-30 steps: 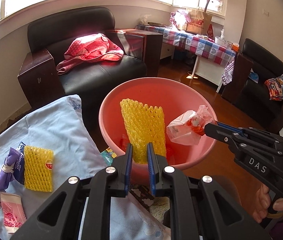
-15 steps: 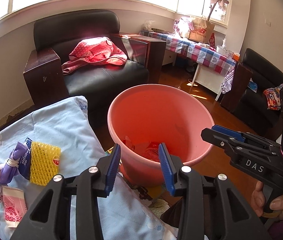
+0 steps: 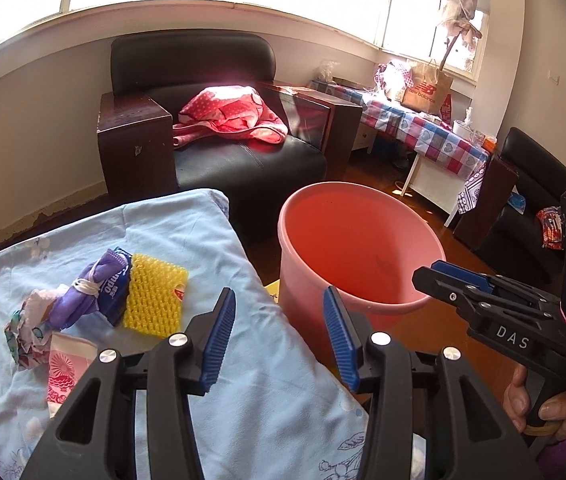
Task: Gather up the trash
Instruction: 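Move both open tools back over the remaining trash on the table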
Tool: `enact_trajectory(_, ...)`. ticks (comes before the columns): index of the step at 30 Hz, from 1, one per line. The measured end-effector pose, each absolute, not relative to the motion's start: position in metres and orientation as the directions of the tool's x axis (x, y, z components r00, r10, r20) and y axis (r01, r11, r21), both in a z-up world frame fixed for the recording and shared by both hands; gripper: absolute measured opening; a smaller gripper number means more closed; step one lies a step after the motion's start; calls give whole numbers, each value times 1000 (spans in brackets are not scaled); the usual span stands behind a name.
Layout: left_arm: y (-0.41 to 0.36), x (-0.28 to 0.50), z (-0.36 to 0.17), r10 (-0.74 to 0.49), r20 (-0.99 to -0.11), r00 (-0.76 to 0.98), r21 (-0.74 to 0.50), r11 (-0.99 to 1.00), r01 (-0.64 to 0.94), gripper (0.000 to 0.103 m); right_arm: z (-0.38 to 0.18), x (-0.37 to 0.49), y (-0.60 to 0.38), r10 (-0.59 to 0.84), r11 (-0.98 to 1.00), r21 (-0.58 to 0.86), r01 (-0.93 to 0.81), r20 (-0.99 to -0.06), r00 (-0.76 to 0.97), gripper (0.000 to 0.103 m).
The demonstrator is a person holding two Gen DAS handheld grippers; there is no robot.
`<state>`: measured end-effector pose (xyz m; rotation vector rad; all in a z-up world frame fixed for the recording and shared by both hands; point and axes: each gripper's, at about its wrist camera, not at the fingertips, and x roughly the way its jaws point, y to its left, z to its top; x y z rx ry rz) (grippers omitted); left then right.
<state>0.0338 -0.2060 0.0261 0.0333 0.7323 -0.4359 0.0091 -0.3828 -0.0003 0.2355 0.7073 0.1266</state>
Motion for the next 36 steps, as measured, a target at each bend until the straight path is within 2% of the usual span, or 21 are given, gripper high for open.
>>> enact_trajectory(7, -151, 5, 29, -269, -630, 729, -57, 952, 302, 49, 0, 9, -349, 239, 964, 245, -101, -643, 727, 32)
enact_trajectory(17, -56, -7, 9, -121, -666, 736, -93, 993, 79, 50, -7, 18, -299, 315, 949, 239, -206, -680, 663, 32)
enact_trajectory(30, -33, 19, -31, -165, -734, 658, -202, 979, 20, 49, -16, 27, -263, 344, 938, 227, -263, -716, 608, 32)
enact_trajectory(34, -35, 20, -37, -179, -739, 649, -205, 978, 36, 38, -19, 31, -258, 354, 934, 238, -267, -723, 594, 32)
enact_trajectory(36, -36, 20, -36, -187, -734, 653, -210, 977, 44, 35, -20, 33, -254, 364, 930, 245, -274, -723, 587, 32)
